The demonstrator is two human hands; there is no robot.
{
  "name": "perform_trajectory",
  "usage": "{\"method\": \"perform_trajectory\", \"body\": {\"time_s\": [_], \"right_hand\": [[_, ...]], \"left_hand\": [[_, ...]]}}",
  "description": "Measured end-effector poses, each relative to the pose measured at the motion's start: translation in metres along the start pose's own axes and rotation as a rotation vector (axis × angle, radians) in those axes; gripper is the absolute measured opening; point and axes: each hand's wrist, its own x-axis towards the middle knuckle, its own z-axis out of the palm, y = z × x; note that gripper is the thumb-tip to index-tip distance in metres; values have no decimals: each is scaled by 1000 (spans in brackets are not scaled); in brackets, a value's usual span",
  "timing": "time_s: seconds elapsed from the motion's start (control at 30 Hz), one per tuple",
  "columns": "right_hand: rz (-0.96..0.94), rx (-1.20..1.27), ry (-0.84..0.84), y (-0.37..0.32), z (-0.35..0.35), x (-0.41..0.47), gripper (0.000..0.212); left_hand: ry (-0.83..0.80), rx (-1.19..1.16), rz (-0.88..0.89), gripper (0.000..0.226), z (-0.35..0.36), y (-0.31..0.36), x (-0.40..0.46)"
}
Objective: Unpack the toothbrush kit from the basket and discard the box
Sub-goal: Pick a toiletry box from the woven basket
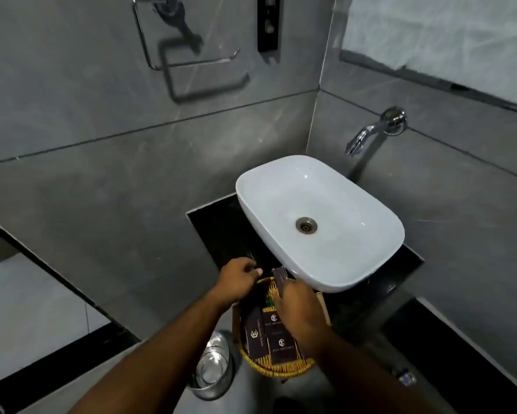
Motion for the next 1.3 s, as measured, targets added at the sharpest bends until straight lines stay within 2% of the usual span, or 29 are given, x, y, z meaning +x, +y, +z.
{"method": "perform_trajectory", "body": {"time_s": [0.13, 0.23, 0.4, 0.53, 0.77, 0.97, 1.07, 1.17, 1.27, 1.3], "right_hand": [[133, 1, -84, 16, 7, 7, 23], [124, 11, -112, 21, 12, 10, 25], [112, 163, 8, 18, 4, 11, 28], [23, 235, 134, 6, -8, 8, 31], [-45, 290, 279, -2, -24, 9, 37], [-100, 285, 316, -3, -23, 8, 35], [-110, 331, 331, -5, -26, 9, 33], [-118, 335, 377, -7, -31, 11, 31], [-160, 348, 322, -9, -36, 11, 32], [-172, 370, 277, -9, -39, 11, 33]], "left_hand": [[-2, -17, -56, 36, 14, 4, 8], [-2, -28, -80, 37, 23, 5, 15], [78, -132, -95, 35, 28, 9, 19], [93, -373, -62, 8, 18, 21, 18], [81, -567, -55, 22, -10, 53, 15], [114, -663, -66, 39, -26, 57, 15], [38, -669, -41, 41, -30, 58, 6], [-92, -552, 51, 53, -27, 50, -6], [-113, -523, 106, 18, -22, 41, -10], [-100, -532, 110, 13, -22, 40, -11]]}}
